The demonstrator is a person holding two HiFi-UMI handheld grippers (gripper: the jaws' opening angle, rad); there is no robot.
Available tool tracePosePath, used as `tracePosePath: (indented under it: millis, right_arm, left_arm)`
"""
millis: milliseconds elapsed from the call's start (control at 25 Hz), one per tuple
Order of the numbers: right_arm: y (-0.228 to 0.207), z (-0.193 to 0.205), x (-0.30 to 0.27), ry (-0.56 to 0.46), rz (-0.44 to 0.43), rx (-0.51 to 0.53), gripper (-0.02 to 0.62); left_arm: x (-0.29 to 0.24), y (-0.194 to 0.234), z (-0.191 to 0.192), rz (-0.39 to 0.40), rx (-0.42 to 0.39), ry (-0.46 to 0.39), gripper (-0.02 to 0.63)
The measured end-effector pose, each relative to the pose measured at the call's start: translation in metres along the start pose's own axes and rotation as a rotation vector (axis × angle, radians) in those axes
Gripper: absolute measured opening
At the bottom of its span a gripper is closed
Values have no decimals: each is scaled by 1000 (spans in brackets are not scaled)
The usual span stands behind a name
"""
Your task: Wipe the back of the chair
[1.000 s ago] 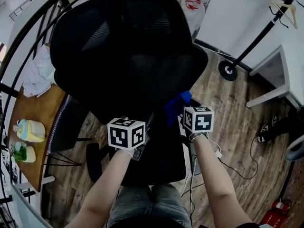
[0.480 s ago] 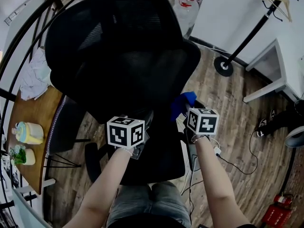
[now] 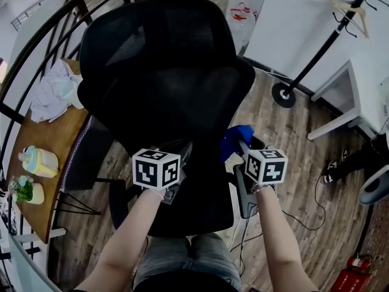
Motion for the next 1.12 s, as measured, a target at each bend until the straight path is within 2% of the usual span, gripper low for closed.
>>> tracePosePath:
  millis: [160,400,600,800,1120]
  right_arm:
    - [26,-11,26,-42,-101,-65,120]
    - [78,-43,57,-129,-223,-43,120]
    - [113,-77,95,-265,-323,-84,120]
    - [140,-97,128,-385,-362,-77,118]
    - [177,-102,156,-462,-497,-57,118]
  left_arm:
    - [22,-8,-2,12,-20,-20,44]
    - [60,-12,-11,10,-63,-61,44]
    - [109,-22,-31,4,-113,-174,44]
    - [157,-36,-47,2,-164,-294,44]
    - [220,-58,-61,-28,-228,-458,44]
Point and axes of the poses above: the fingertips, and each gripper's own axes: x backward along the fingers, y to its left, z out of its underside, the point moved 7 cm from there along x, backward along the fingers, and after that the axes turned 4 degrees about z, right-handed, at the moved point
